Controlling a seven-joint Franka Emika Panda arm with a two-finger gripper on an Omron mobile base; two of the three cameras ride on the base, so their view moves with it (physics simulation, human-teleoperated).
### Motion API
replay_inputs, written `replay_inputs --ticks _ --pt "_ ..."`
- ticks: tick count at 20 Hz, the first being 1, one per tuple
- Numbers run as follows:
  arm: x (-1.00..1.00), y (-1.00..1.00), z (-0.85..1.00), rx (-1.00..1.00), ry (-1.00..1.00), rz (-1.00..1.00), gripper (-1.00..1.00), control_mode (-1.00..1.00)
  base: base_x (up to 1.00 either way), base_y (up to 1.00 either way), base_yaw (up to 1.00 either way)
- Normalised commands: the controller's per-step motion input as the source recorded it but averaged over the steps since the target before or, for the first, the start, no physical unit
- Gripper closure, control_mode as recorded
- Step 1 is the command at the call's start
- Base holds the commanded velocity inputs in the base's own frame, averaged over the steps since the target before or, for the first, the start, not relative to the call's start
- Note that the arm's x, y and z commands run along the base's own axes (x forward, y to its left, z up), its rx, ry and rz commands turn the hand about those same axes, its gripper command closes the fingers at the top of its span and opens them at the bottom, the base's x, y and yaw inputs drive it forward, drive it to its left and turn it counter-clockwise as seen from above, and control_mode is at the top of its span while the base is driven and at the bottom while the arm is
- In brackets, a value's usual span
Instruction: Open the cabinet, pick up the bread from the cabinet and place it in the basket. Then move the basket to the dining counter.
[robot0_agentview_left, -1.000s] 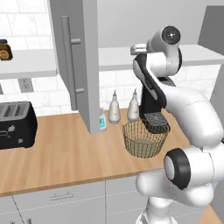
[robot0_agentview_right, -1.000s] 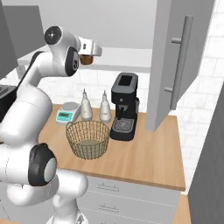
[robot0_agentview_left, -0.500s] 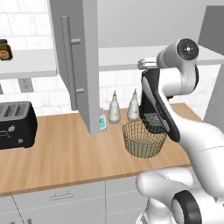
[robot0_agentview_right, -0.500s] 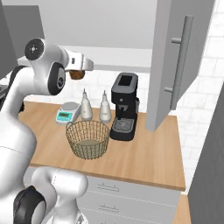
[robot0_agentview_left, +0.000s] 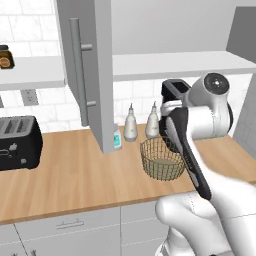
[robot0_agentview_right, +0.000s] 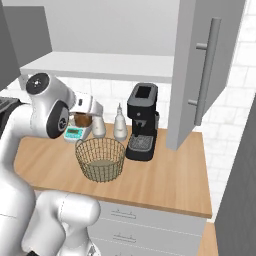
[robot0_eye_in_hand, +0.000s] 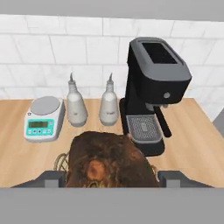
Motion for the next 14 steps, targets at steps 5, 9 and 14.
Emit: replay_inputs --ticks 5,9,14 --pt "0.13 0.0 -1.0 0.0 0.23 0.04 1.0 -1.0 0.0 0.0 0.0" --pt "0.18 0.0 -1.0 0.0 0.22 0.03 1.0 -1.0 0.0 0.0 0.0" --pt "0.05 -0.07 -0.73 0.0 0.11 0.03 1.0 -1.0 0.0 0.0 0.0"
